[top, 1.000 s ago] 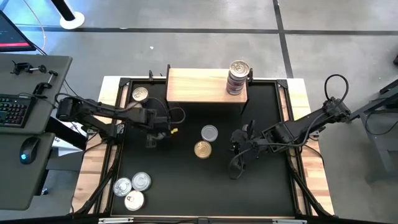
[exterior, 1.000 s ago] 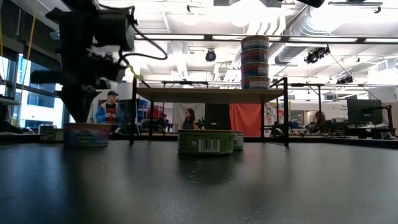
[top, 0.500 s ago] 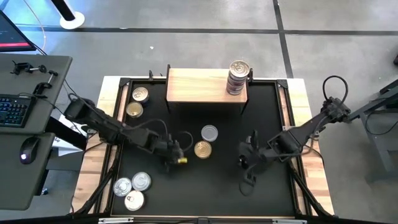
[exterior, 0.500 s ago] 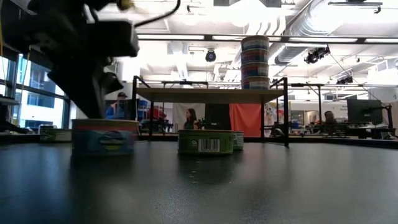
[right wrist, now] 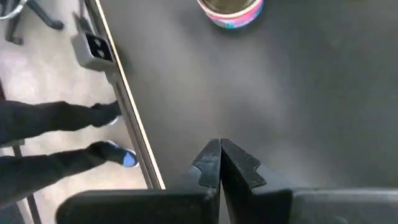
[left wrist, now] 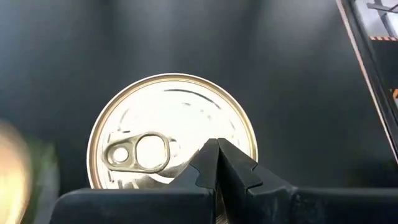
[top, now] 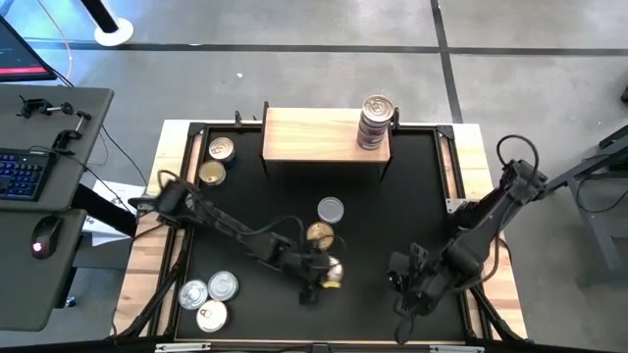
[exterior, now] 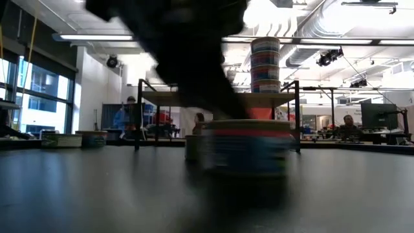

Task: Stack canned seafood by type on shelf
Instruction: Stack the blue tuna can on top of the blue tuna can

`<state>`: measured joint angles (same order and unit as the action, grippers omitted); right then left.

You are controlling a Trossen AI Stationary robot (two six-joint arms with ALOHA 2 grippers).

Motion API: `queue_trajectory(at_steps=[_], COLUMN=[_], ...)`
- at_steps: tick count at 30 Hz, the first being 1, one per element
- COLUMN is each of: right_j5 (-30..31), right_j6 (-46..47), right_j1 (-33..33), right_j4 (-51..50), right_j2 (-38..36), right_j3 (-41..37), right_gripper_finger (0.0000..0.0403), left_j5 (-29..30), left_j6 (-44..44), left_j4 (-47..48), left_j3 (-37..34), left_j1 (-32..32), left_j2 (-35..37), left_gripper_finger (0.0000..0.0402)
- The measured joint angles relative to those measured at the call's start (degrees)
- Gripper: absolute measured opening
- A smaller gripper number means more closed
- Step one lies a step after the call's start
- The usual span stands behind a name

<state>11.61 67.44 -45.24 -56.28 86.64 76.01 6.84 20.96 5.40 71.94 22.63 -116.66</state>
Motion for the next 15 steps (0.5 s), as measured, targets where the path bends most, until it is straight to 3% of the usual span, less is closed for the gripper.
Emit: queue_trajectory(at_steps=[3,7,12,15], right_j5=[-1.9,-4.2,-8.7,-12.7], right_j6=[4.4,7.4,1.1,-5.3], right_j1=[-0.6,-0.1,2.9,5.3], right_j4=[-0.4,-0.9,0.9,8.4], right_j2=[2.7,6.9,13.0,14.8], right_j3=[0.0,0.0,0.0,-3.8], right_gripper_finger=[0.0000,0.0000,0.0000,0.0000], left_j5=[-1.4,-0.7,4.6,4.8], left_j6=[-3.4,-10.4,-14.1,-13.4], left_j4=[2.1,7.2,11.6,8.5], left_j3=[7.1,11.6,11.0,6.6], left_j1=[-0.6,-0.9,-0.9,-0.4], left_j2=[-3.1,-2.2,3.0,4.0], left_gripper_finger=[0.0000,0.0000,0.0000,0.0000])
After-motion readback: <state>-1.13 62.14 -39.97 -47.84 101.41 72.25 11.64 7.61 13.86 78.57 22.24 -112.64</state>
